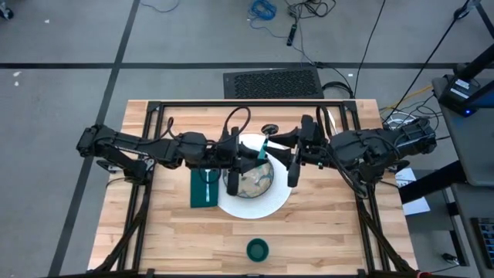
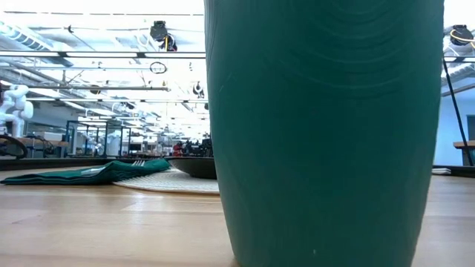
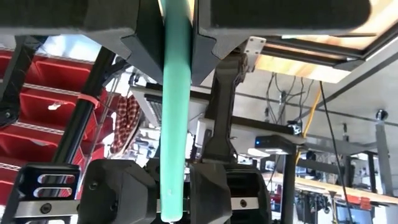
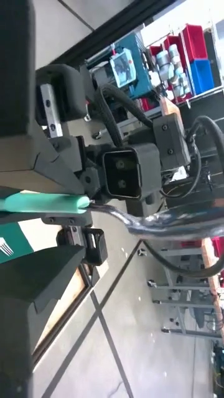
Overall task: Set table place
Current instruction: Put the green spoon on the right side of the plate
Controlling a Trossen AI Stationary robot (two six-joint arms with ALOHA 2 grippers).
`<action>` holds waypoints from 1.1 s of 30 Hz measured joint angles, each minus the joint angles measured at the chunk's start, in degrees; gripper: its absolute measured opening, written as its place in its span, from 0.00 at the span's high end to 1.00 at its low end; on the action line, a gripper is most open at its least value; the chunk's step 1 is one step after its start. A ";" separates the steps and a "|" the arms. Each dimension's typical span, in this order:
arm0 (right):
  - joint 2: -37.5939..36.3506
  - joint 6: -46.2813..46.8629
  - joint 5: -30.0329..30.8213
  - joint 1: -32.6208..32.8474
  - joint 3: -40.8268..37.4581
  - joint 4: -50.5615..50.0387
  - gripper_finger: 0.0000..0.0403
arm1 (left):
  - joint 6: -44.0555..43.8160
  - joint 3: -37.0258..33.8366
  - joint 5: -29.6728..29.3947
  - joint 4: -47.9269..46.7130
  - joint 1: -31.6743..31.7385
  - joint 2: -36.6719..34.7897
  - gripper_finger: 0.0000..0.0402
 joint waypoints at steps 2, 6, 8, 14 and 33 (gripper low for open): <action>0.04 0.68 -0.59 0.00 0.00 -0.92 0.68 | 0.00 0.00 1.44 0.00 0.00 0.00 0.93; 0.40 1.64 -4.61 0.03 0.02 -2.69 0.68 | 0.01 0.00 5.64 0.40 0.03 -0.17 0.93; 0.71 1.55 -6.19 0.00 0.00 -1.68 0.68 | 0.02 -0.01 6.01 0.64 -0.02 -0.26 0.93; 1.60 1.10 -7.59 0.00 0.00 -0.56 0.71 | 0.02 0.00 6.05 0.72 0.00 -0.26 0.93; 1.79 -0.36 -7.95 0.00 -0.02 0.33 0.96 | -2.48 0.00 8.18 -0.44 0.50 -0.31 0.81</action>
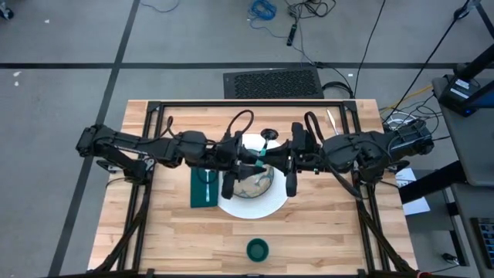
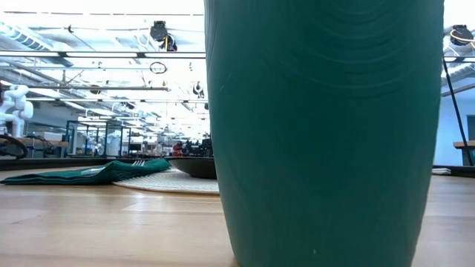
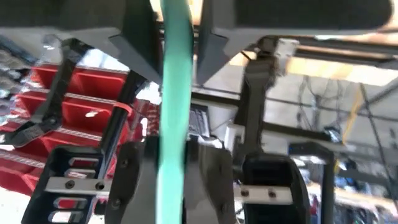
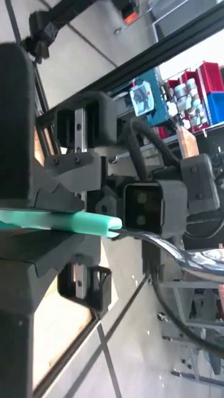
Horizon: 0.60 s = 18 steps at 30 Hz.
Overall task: Set table place
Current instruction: Put the green spoon on the right side of the plate
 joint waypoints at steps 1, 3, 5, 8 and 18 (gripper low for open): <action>-0.02 0.42 -0.30 0.00 0.00 0.11 0.96 | -0.63 0.00 0.66 -0.27 0.18 0.00 0.77; -0.08 1.41 -1.52 -0.02 0.00 0.04 0.96 | -1.91 0.00 1.13 -1.49 0.65 0.00 0.70; -0.18 2.70 -1.50 -0.06 -0.04 -0.49 0.96 | -2.05 0.00 1.37 -3.30 1.28 -0.34 0.63; -0.88 5.29 -0.83 -0.11 -0.09 -1.13 0.96 | -0.62 0.00 1.37 -6.31 2.03 -1.54 0.55; -4.84 16.98 2.94 -0.31 0.02 -13.02 0.97 | 2.56 0.00 -0.24 -22.42 2.23 -6.89 0.51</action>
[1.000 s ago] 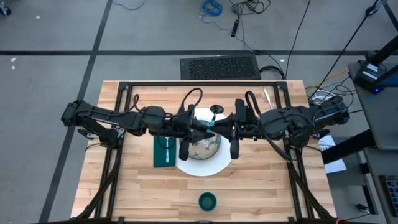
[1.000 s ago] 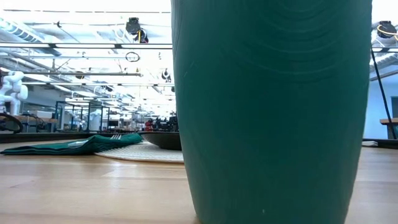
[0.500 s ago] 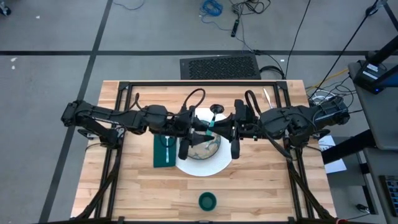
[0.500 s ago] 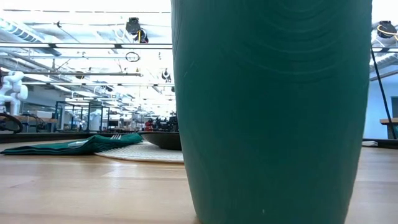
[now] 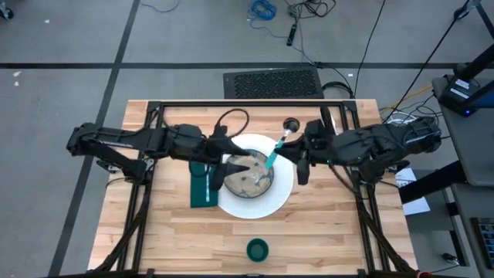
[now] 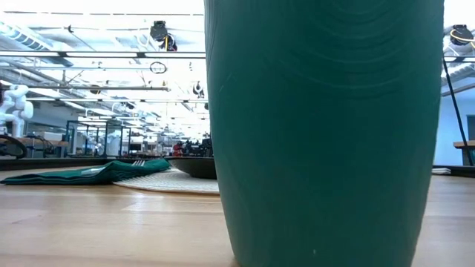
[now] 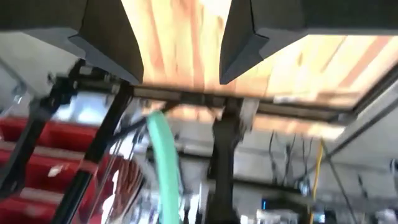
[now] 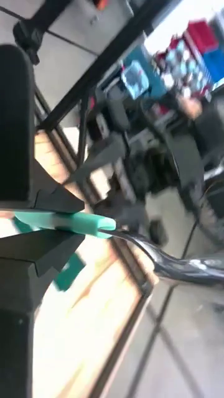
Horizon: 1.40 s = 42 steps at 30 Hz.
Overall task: Set table place
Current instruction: Put the green spoon on the right side of the plate
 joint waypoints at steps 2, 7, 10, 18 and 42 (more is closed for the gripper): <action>-0.60 4.35 -0.75 -0.62 0.00 -4.78 0.97 | -0.71 0.00 0.02 -4.64 -0.16 -0.50 0.51; -0.87 20.21 -4.83 -2.09 -0.36 -25.65 0.97 | -4.54 -0.07 -1.34 -12.62 -0.55 -1.21 0.51; -1.07 25.57 -9.68 -3.28 -3.53 -33.26 0.97 | -4.40 -0.07 -2.69 -13.34 -0.90 -1.77 0.51; -6.00 26.54 -25.99 -9.32 -26.02 -16.23 0.97 | -1.62 -0.07 -4.48 -13.34 -1.87 -2.68 0.51; -0.10 29.94 -54.12 -35.01 -66.58 28.99 0.96 | -1.57 -0.04 -8.48 -16.36 -3.30 -2.70 0.51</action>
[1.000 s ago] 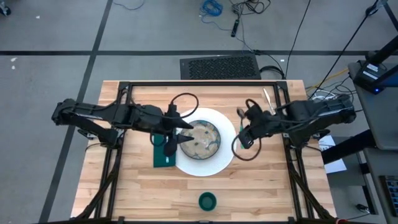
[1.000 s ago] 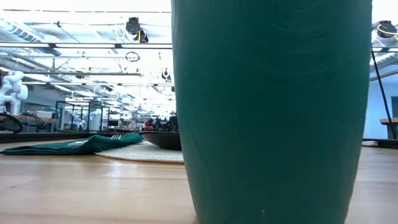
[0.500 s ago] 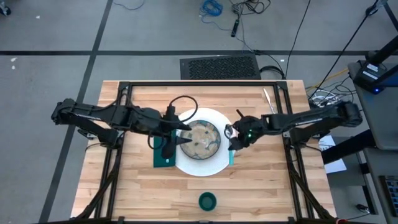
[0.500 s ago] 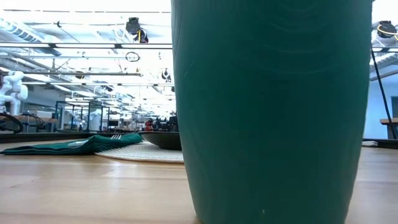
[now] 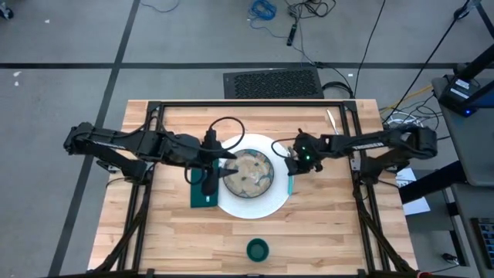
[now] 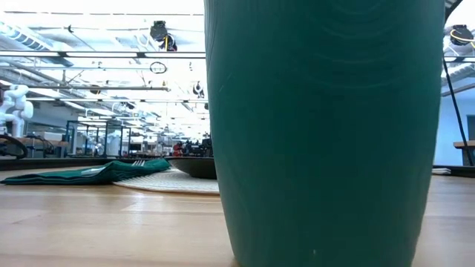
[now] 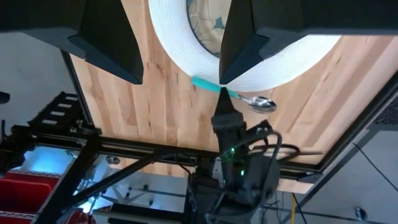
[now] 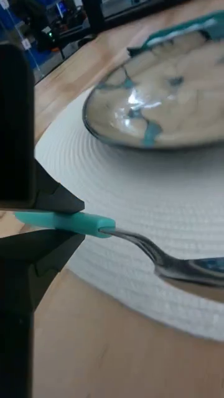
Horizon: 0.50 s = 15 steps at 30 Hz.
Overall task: Set table place
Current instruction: Put the green spoon on the right side of the plate
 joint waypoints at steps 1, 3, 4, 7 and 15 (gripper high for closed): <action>1.01 -0.07 -0.81 -0.62 0.00 0.19 0.96 | 0.02 0.00 -0.43 0.02 0.00 0.00 0.51; 2.87 -0.24 -2.05 -1.28 0.12 0.42 0.96 | 0.02 0.00 -0.77 0.03 0.00 0.00 0.51; 3.69 -0.40 -2.61 -1.37 0.22 0.43 0.96 | 0.02 0.00 -0.78 0.03 0.00 0.02 0.51; 5.63 -0.31 -3.20 -1.36 1.05 0.81 0.96 | 0.02 0.00 -0.96 0.03 0.02 0.02 0.51; 6.97 -0.48 -1.65 -1.49 2.84 0.88 0.95 | 0.02 0.00 -1.42 0.01 0.00 0.02 0.51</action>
